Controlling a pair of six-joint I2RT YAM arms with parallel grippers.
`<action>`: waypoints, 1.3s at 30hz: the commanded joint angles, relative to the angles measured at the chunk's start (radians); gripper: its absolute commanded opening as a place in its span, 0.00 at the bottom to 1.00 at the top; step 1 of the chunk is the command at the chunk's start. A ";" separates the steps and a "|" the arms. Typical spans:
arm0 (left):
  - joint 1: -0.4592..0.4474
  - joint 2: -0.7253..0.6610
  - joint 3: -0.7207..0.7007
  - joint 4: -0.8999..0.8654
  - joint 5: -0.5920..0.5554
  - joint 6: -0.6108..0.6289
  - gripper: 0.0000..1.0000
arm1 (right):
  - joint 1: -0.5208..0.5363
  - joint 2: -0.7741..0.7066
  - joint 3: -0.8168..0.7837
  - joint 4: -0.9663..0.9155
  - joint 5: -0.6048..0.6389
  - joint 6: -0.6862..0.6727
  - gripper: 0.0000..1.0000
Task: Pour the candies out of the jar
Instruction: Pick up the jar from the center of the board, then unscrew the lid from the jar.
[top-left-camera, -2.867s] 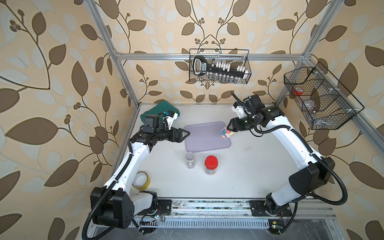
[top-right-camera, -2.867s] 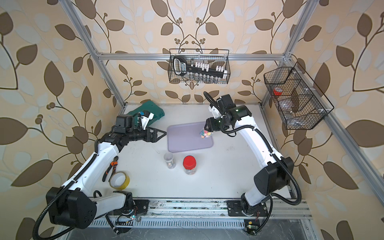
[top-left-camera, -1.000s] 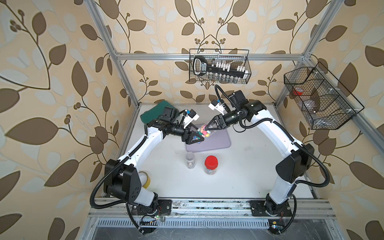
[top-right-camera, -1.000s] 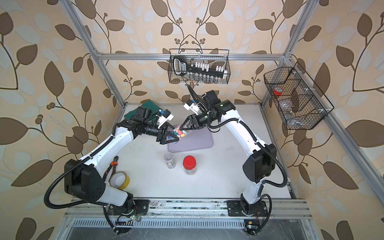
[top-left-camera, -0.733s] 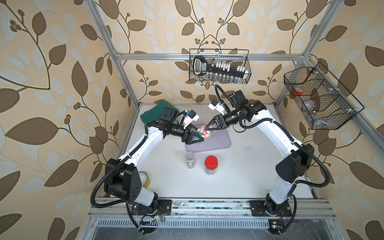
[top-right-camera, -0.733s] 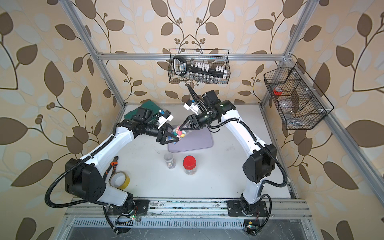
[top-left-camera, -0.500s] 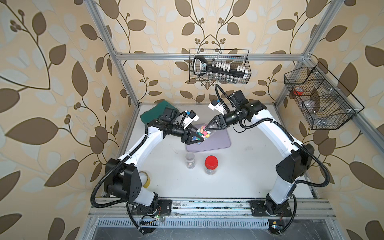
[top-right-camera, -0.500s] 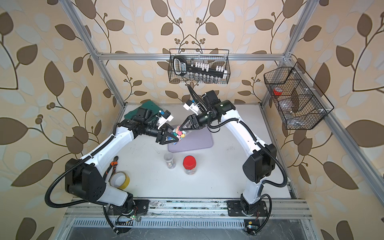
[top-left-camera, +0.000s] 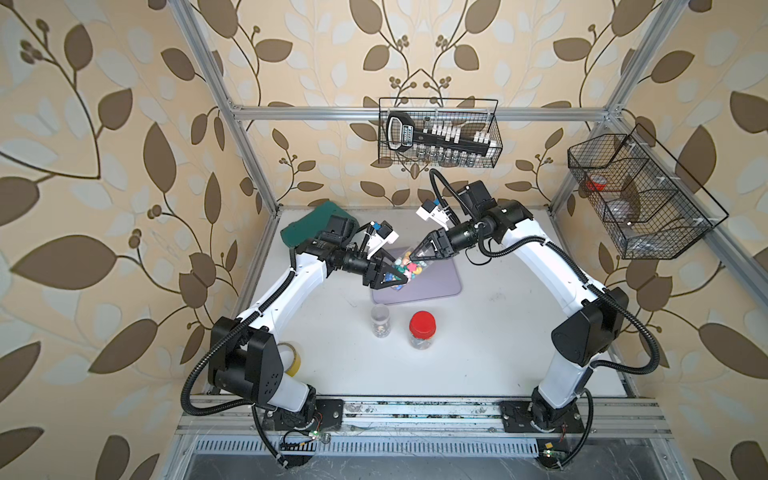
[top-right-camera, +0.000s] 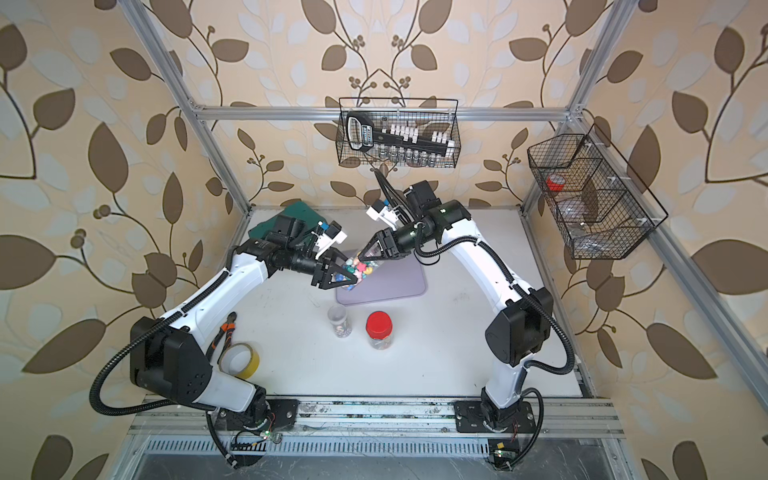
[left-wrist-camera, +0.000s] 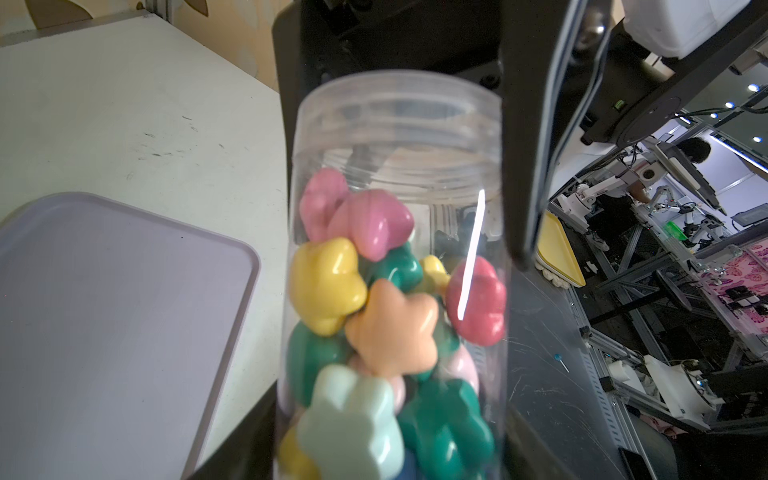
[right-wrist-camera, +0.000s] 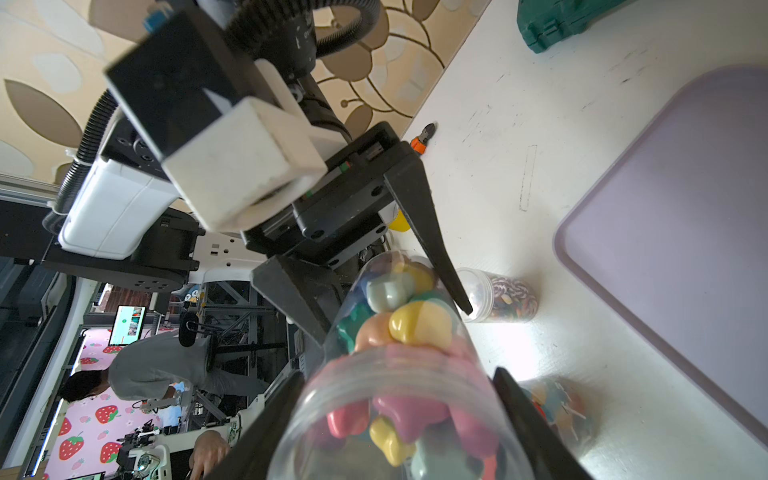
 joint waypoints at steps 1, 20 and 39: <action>-0.012 -0.002 0.019 -0.025 0.034 0.002 0.61 | 0.002 0.003 0.034 0.007 -0.009 -0.020 0.66; -0.020 -0.008 0.019 -0.025 -0.062 -0.001 0.62 | -0.044 -0.092 -0.018 0.149 0.177 0.096 0.89; -0.026 -0.081 0.029 -0.013 -0.270 0.006 0.62 | -0.213 -0.163 -0.200 0.235 0.019 0.122 0.99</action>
